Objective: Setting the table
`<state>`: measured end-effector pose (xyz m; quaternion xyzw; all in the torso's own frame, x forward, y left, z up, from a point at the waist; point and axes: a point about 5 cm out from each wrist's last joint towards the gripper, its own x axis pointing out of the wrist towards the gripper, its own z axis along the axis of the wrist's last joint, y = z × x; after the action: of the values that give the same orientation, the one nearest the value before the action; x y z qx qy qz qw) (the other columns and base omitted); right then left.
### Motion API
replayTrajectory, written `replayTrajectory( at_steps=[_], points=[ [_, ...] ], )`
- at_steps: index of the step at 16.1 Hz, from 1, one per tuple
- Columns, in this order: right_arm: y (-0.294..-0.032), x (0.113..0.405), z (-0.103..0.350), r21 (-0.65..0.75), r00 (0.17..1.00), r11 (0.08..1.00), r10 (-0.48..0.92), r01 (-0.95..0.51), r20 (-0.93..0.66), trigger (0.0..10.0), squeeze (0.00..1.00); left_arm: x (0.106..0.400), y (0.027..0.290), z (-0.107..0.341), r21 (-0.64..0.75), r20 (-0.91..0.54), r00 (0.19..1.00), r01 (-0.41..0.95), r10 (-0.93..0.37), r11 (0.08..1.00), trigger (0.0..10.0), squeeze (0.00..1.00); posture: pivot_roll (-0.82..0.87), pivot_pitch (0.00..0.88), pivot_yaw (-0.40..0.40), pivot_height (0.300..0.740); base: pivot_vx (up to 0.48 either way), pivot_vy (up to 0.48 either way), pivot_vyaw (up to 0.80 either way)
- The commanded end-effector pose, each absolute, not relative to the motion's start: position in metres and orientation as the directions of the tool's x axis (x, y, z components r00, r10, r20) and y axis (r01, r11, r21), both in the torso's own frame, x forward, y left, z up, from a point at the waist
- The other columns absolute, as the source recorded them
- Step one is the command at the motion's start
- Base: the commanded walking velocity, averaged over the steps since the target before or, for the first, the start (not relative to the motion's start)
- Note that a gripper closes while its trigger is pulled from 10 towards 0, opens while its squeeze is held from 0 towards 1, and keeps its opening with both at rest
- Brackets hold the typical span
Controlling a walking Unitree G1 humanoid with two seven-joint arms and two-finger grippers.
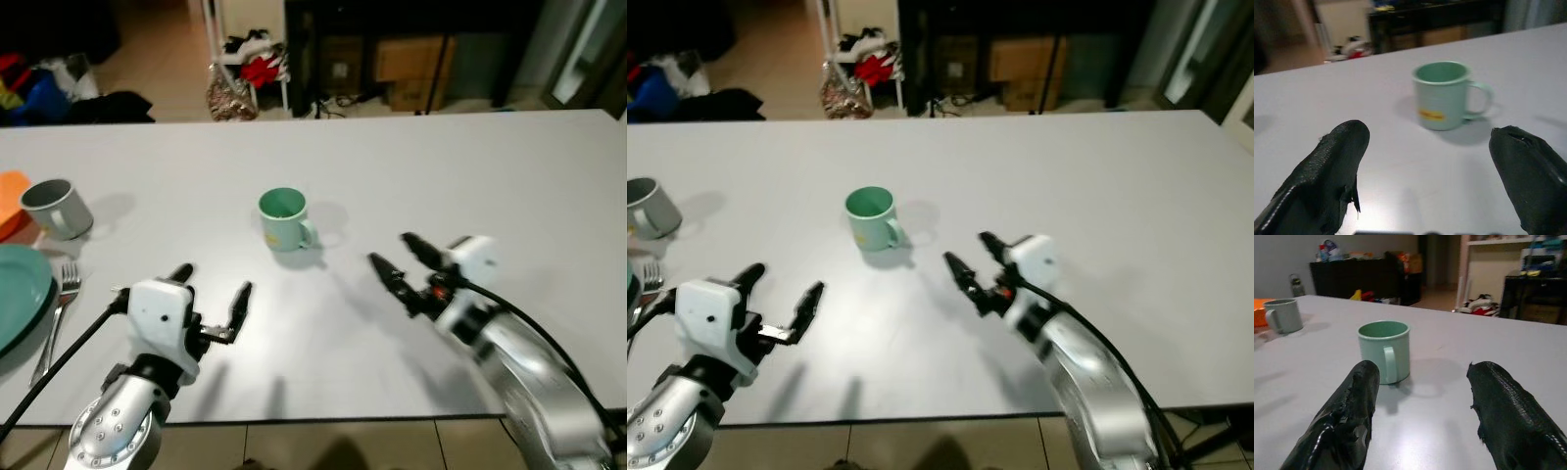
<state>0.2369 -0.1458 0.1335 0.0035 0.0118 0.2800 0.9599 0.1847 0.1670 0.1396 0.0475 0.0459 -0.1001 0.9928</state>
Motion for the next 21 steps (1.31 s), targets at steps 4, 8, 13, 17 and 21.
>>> replayTrajectory(
  at_steps=[4, 8, 13, 17, 21],
  points=[
    [-0.121, 0.218, 0.139, 0.029, 0.804, 0.808, 0.588, -0.588, -0.087, 10.0, 0.00, 0.193, 0.163, 0.146, 0.120, -0.073, 0.984, 0.170, -0.162, 0.978, 10.0, 0.00, -0.10, 0.000, 0.099, 0.740, 0.000, 0.000, 0.80],
    [-0.117, 0.220, 0.138, 0.049, 0.778, 0.784, 0.620, -0.618, -0.106, 10.0, 0.00, 0.197, 0.160, 0.149, 0.129, -0.054, 0.988, 0.152, -0.147, 0.980, 10.0, 0.00, -0.08, 0.000, 0.077, 0.740, 0.000, 0.000, 0.80],
    [-0.121, 0.226, 0.133, 0.084, 0.779, 0.791, 0.612, -0.606, -0.136, 10.0, 0.00, 0.191, 0.161, 0.148, 0.136, -0.049, 0.992, 0.119, -0.113, 0.984, 10.0, 0.00, -0.07, 0.000, 0.062, 0.740, 0.000, 0.000, 0.80],
    [-0.134, 0.227, 0.132, 0.070, 0.849, 0.859, 0.513, -0.508, -0.129, 10.0, 0.00, 0.190, 0.162, 0.150, 0.150, -0.025, 0.994, 0.110, -0.108, 0.982, 10.0, 0.00, -0.07, 0.000, 0.068, 0.740, 0.000, 0.000, 0.80],
    [-0.140, 0.223, 0.135, 0.052, 0.891, 0.897, 0.443, -0.440, -0.096, 10.0, 0.00, 0.194, 0.164, 0.147, 0.155, -0.028, 0.994, 0.107, -0.104, 0.982, 10.0, 0.00, -0.10, 0.000, 0.090, 0.740, 0.000, 0.000, 0.80]
  ],
)
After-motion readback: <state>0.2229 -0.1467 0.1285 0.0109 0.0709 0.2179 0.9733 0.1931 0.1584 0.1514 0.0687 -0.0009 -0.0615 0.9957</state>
